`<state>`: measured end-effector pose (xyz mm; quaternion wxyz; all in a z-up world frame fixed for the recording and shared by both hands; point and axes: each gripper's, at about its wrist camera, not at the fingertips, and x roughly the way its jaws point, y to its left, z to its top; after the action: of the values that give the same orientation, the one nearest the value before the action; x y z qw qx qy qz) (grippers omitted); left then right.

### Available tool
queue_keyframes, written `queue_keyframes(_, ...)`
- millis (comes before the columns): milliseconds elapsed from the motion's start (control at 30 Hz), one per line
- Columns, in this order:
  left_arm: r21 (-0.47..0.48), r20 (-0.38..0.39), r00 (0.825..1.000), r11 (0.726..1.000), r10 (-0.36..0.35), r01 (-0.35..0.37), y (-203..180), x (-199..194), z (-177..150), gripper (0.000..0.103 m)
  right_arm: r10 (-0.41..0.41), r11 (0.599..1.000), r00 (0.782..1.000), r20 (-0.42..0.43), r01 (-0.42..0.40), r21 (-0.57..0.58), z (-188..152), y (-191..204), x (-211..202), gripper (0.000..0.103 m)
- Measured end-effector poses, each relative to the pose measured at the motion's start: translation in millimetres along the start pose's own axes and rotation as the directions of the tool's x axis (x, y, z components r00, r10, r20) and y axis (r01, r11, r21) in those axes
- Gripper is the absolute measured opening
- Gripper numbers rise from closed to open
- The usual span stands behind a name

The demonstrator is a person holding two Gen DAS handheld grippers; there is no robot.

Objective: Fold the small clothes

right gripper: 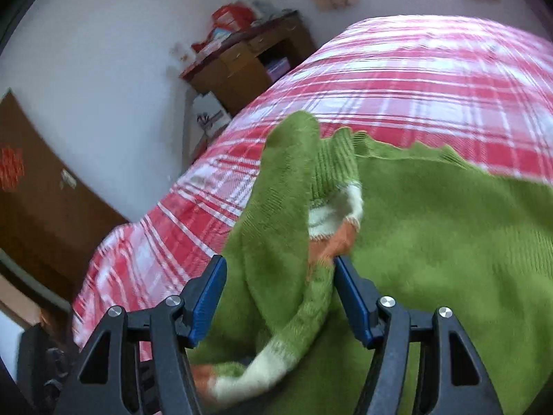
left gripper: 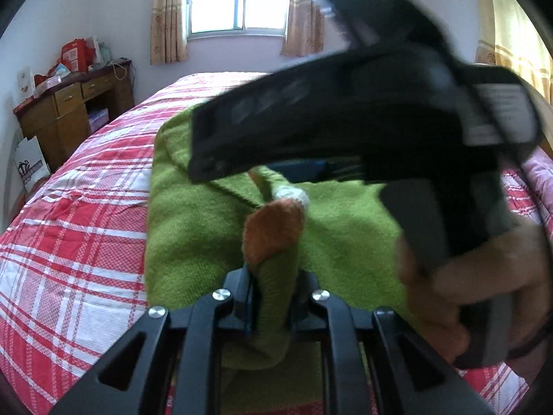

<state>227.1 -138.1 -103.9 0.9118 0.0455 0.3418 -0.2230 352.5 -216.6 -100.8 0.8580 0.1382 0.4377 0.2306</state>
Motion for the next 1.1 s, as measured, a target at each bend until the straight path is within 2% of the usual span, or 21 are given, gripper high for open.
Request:
queue_keyframes(100, 0.002, -0.002, 1.000, 1.000, 0.004, -0.004, -0.5, -0.1, 0.4, 0.016, -0.053, 0.997, 0.998, -0.028, 0.051, -0.059, 7.3, 1.0, 16.7, 0.065)
queue_keyframes(233, 0.002, -0.002, 1.000, 1.000, 0.005, -0.005, -1.1, 0.4, 0.7, 0.016, -0.023, 1.000, 1.000, -0.014, 0.023, -0.011, 21.7, -8.1, 23.3, 0.064)
queue_keyframes(267, 0.002, -0.002, 1.000, 1.000, 0.006, -0.006, -1.1, 0.4, 0.7, 0.016, -0.020, 1.000, 1.000, -0.011, 0.020, -0.011, 24.3, -7.9, 25.1, 0.049)
queue_keyframes(300, 0.002, -0.002, 1.000, 1.000, 0.007, -0.007, -1.1, 0.4, 0.7, 0.017, -0.010, 1.000, 1.000, -0.021, 0.010, -0.019, 25.8, -6.6, 27.8, 0.027)
queue_keyframes(400, -0.004, -0.002, 1.000, 1.000, 0.003, -0.003, -0.6, 0.9, 0.6, 0.018, -0.042, 0.998, 0.999, -0.001, 0.042, -0.039, 24.4, 0.8, 25.9, 0.020)
queue_keyframes(600, -0.011, -0.001, 1.000, 1.000, -0.012, 0.012, 1.5, -1.3, 0.5, 0.018, -0.045, 0.999, 0.997, 0.064, 0.047, -0.016, 18.5, -2.6, -0.6, 0.016)
queue_keyframes(767, -0.016, 0.024, 0.998, 0.999, -0.051, 0.052, 2.3, -10.6, 1.0, 0.016, -0.058, 0.998, 0.994, 0.095, 0.058, 0.008, 14.4, -6.9, -27.3, 0.016)
queue_keyframes(1100, 0.087, 0.087, 0.994, 0.994, -0.066, 0.059, -42.9, -33.5, 10.4, 0.015, -0.134, 0.991, 0.986, 0.104, 0.132, 0.029, 10.3, -28.2, -70.5, 0.016)
